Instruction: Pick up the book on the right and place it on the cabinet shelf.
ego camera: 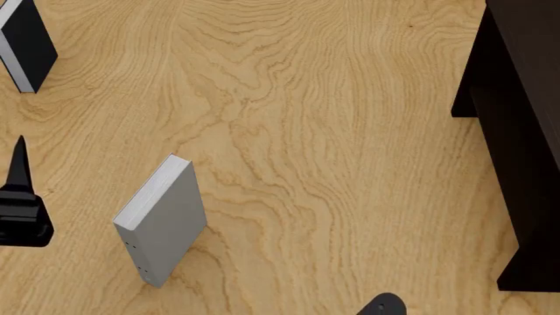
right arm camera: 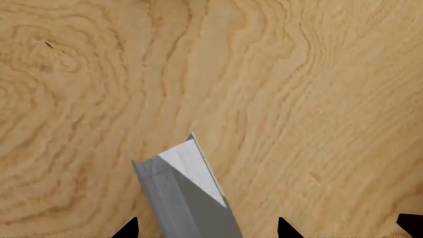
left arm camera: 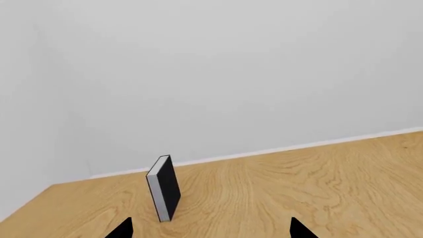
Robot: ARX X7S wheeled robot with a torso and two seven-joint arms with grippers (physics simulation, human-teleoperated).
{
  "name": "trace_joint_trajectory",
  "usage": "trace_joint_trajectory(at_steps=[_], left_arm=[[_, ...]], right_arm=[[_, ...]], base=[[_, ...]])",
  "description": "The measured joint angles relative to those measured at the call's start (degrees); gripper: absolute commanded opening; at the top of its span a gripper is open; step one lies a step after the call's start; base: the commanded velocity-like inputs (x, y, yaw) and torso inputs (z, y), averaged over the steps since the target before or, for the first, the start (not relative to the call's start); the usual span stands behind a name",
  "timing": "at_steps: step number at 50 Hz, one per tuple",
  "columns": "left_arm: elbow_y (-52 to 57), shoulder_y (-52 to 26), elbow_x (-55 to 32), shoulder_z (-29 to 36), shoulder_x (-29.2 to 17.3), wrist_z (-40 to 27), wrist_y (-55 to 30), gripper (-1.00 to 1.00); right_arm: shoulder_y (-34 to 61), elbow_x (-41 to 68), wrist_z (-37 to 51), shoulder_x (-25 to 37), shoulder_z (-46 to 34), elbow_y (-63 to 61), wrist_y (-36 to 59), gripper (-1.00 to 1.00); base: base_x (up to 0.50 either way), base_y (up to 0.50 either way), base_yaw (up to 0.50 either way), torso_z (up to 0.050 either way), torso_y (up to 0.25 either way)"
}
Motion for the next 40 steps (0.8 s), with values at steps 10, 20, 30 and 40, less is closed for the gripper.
trace_joint_trajectory(at_steps=[10, 20, 30, 40], left_arm=[[-0.10, 0.06, -0.05, 0.12, -0.14, -0.24, 0.39, 1.00], [-0.52, 0.52, -0.03, 0.32, -0.26, -0.44, 1.19, 1.00], [-0.77, 0.87, -0.06, 0.57, -0.36, -0.66, 1.73, 1.00], [-1.83, 1.50, 0.07, 0.97, -0.47, -0.81, 2.99, 1.00]], right_arm=[[-0.97, -5.37, -4.84, -0.31, -1.10, 1.39, -0.27, 1.00], [0.28, -1.88, -1.26, 1.16, -4.58, 0.14, -1.13, -1.00], [8.42, 9.56, 10.18, 0.78, -8.82, -0.15, -3.10, -1.00], [20.21, 20.91, 23.77, -0.32, -16.42, 0.16, -6.75, -1.00]], base=[[0.00, 0.00, 0.00, 0.000, 0.000], [0.00, 0.00, 0.00, 0.000, -0.004], [0.00, 0.00, 0.00, -0.002, -0.001], [0.00, 0.00, 0.00, 0.000, 0.000]])
